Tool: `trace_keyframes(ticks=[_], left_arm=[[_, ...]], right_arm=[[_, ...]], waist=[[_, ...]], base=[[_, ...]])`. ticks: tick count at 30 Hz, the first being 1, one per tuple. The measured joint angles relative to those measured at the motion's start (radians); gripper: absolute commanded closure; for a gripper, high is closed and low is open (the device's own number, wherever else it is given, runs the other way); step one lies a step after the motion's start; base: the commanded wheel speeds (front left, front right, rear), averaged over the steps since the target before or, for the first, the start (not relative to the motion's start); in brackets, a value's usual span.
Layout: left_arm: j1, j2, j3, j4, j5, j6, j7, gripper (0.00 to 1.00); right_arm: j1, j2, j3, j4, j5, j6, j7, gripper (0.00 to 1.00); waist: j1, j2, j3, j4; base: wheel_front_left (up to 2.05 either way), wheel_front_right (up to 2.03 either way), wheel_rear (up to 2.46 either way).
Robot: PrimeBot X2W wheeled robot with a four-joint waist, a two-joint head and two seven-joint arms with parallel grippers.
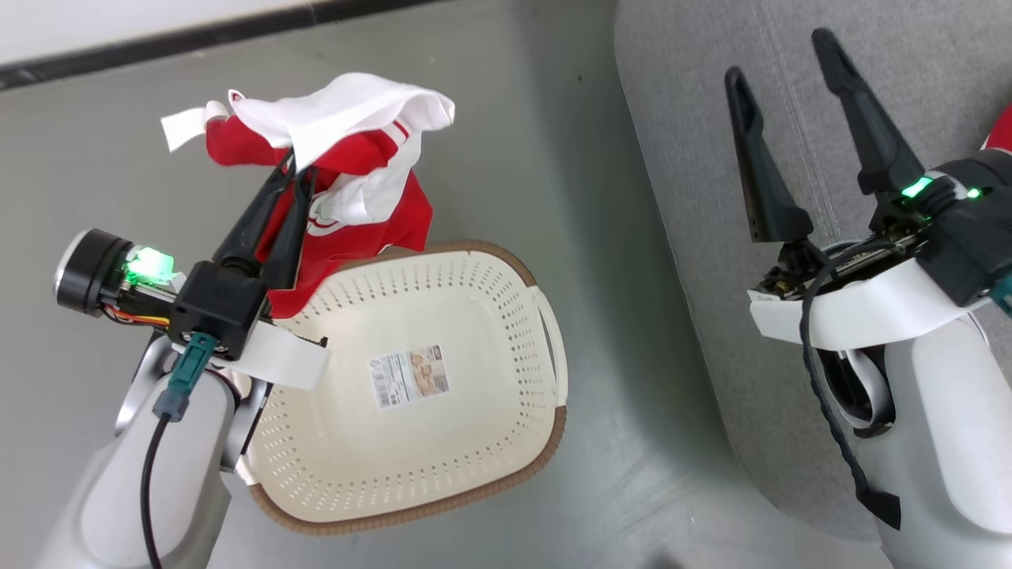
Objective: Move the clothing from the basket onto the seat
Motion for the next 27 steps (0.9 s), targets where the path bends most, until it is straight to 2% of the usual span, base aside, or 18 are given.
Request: trace_keyframes(ticks=[11, 27], left_arm=[[0.040, 0.034, 0.012, -0.092, -0.029, -0.042, 0.000, 1.00], [0.144, 0.069, -0.014, -0.112, -0.063, -0.105, 0.000, 1.00]], right_arm=[[0.080, -0.034, 0.049, 0.072, -0.004, 0.000, 0.000, 0.00], [0.240, -0.066, 0.081, 0.132, -0.002, 0.000, 0.000, 0.00]], waist=[[0.0000, 0.0000, -0.133, 0.048], [0.0000, 0.0000, -0.344, 0.092]], base=[[0.00, 0.00, 0.00], [0.00, 0.00, 0.00]])
